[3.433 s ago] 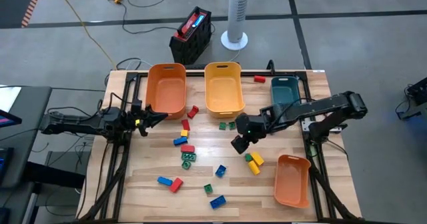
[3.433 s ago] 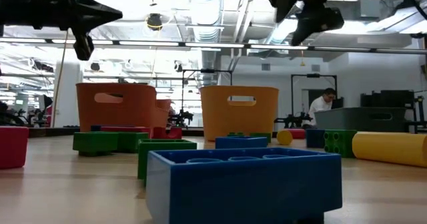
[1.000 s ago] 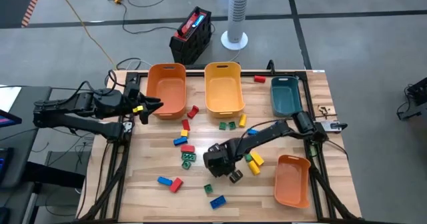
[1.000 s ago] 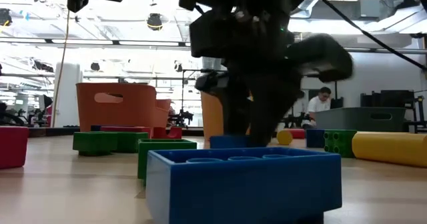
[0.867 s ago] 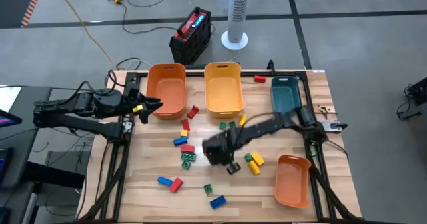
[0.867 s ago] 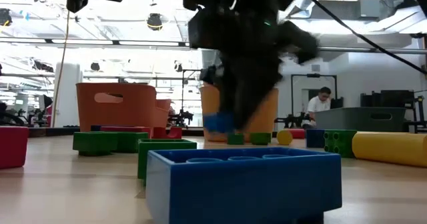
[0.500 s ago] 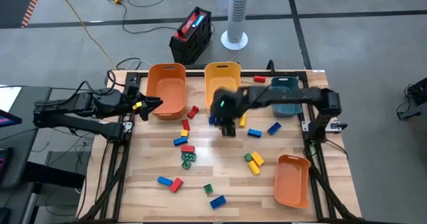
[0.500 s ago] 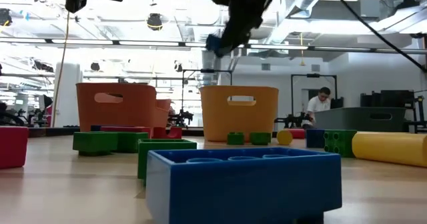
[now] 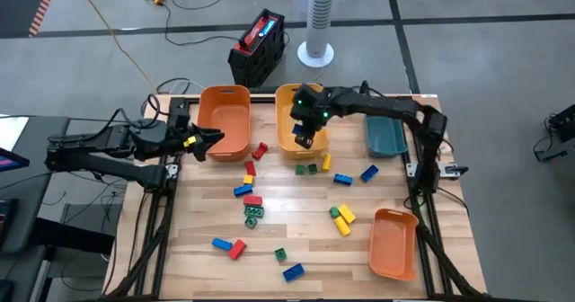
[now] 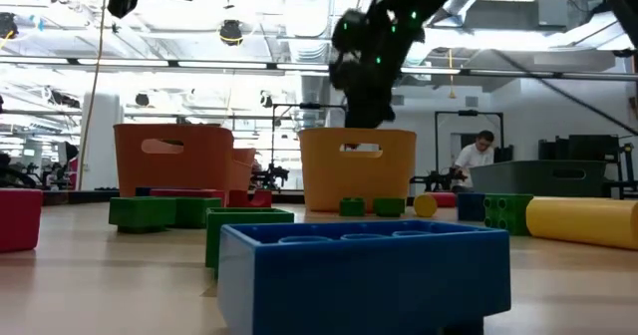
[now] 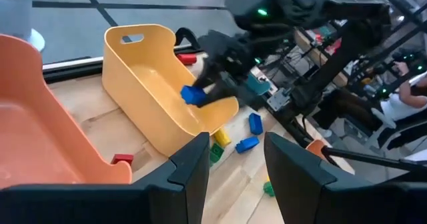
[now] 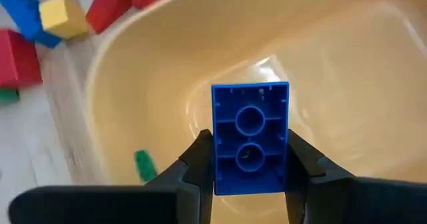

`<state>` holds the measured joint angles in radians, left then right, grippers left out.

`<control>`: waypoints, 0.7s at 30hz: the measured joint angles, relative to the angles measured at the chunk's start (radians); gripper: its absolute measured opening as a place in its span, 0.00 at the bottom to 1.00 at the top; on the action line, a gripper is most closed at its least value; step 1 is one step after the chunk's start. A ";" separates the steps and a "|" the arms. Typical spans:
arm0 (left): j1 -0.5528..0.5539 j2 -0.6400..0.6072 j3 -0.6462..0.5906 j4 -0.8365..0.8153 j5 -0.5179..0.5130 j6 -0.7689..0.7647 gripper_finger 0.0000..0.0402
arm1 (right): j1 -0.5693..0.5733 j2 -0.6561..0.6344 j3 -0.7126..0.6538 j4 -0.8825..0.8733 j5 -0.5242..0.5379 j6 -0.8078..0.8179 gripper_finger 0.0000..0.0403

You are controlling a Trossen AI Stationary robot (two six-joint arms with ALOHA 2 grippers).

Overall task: Sort blocks
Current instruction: Put the blue game piece into the yellow bin

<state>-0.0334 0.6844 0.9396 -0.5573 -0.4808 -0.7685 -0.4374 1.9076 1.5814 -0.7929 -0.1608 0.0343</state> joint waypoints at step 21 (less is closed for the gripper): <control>0.000 0.003 0.000 -0.005 -0.003 0.102 0.35 | -0.043 0.110 0.020 -0.092 0.031 0.032 0.54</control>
<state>-0.0330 0.6872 0.9398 -0.5625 -0.4839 -0.6662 -0.4808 2.0172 1.6016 -0.8848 -0.1298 0.0660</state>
